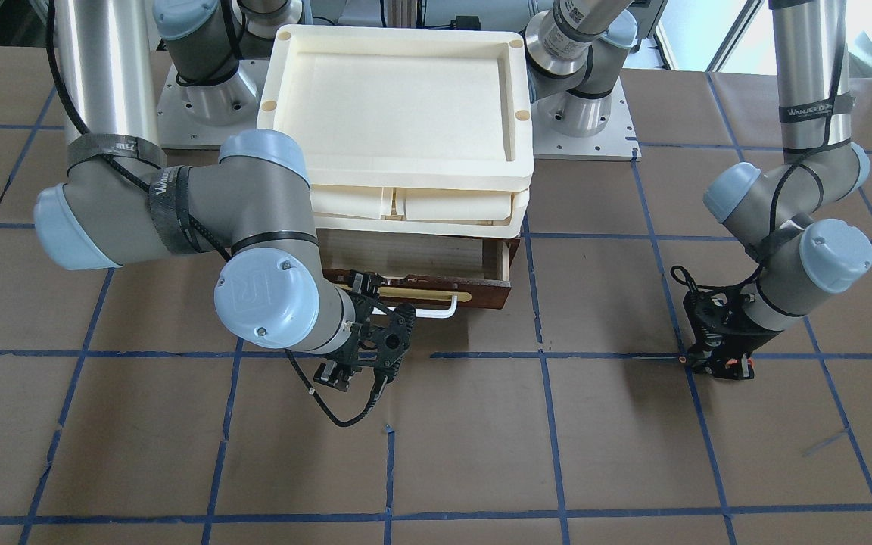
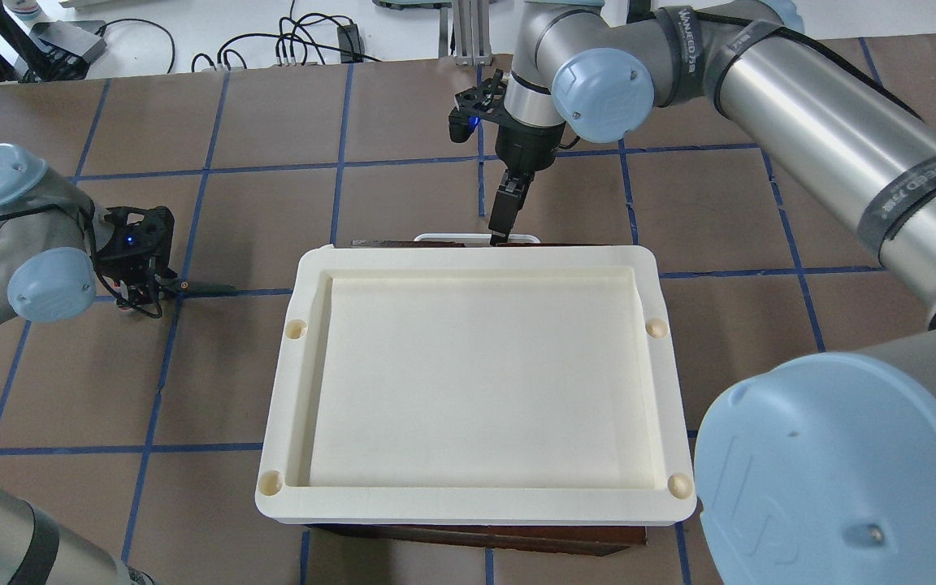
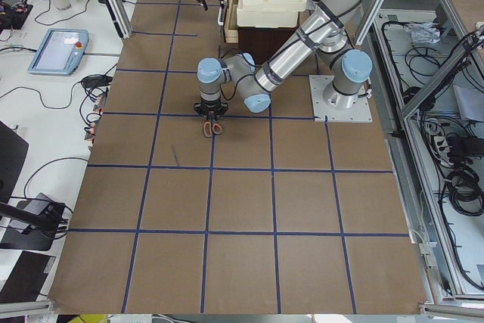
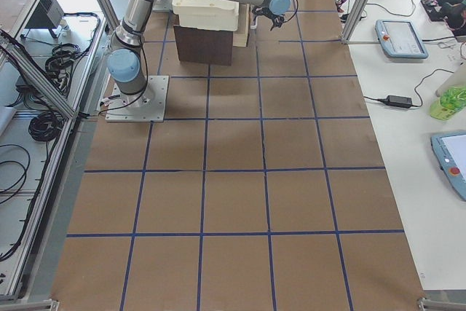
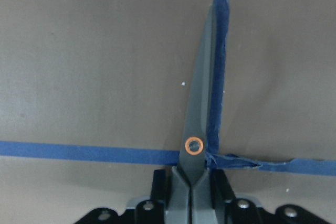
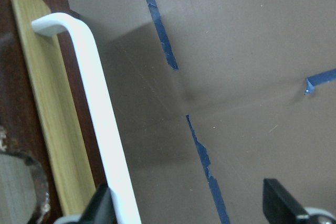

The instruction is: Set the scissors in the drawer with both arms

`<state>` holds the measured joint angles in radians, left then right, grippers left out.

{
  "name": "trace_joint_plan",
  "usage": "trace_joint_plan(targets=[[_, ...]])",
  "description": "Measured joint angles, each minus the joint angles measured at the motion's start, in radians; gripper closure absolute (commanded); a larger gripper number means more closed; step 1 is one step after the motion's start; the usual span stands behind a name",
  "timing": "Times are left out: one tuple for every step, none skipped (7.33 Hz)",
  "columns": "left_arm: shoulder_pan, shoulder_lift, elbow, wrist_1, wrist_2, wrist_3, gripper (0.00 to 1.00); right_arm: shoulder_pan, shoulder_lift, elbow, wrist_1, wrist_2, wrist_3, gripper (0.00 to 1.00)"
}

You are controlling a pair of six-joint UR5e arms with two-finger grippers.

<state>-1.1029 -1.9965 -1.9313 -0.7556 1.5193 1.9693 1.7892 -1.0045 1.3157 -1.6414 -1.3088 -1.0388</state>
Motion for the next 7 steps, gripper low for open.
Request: trace_joint_plan(targets=[[0.000,0.003,0.000,0.000,0.000,0.000,0.86,0.000,0.008,-0.009,0.000,0.000,0.000,0.00],[0.000,0.004,0.000,-0.001,-0.001,0.000,0.86,0.000,0.015,-0.020,0.000,0.000,0.000,0.00],[0.000,0.005,0.000,-0.001,-0.001,-0.001,0.86,-0.001,0.019,-0.029,0.000,0.000,0.000,0.00],[0.000,0.006,0.000,-0.001,-0.001,0.000,0.86,-0.002,0.020,-0.034,0.000,0.000,0.002,0.00],[0.000,0.006,0.000,-0.001,-0.001,0.000,0.86,-0.003,0.021,-0.040,0.001,0.000,0.003,0.00],[0.000,0.007,0.000,-0.001,-0.002,0.000,0.86,-0.005,0.021,-0.044,0.001,0.000,0.003,0.00],[0.000,0.007,0.000,-0.001,-0.002,0.000,0.86,-0.008,0.022,-0.051,0.002,0.000,0.004,0.00]])
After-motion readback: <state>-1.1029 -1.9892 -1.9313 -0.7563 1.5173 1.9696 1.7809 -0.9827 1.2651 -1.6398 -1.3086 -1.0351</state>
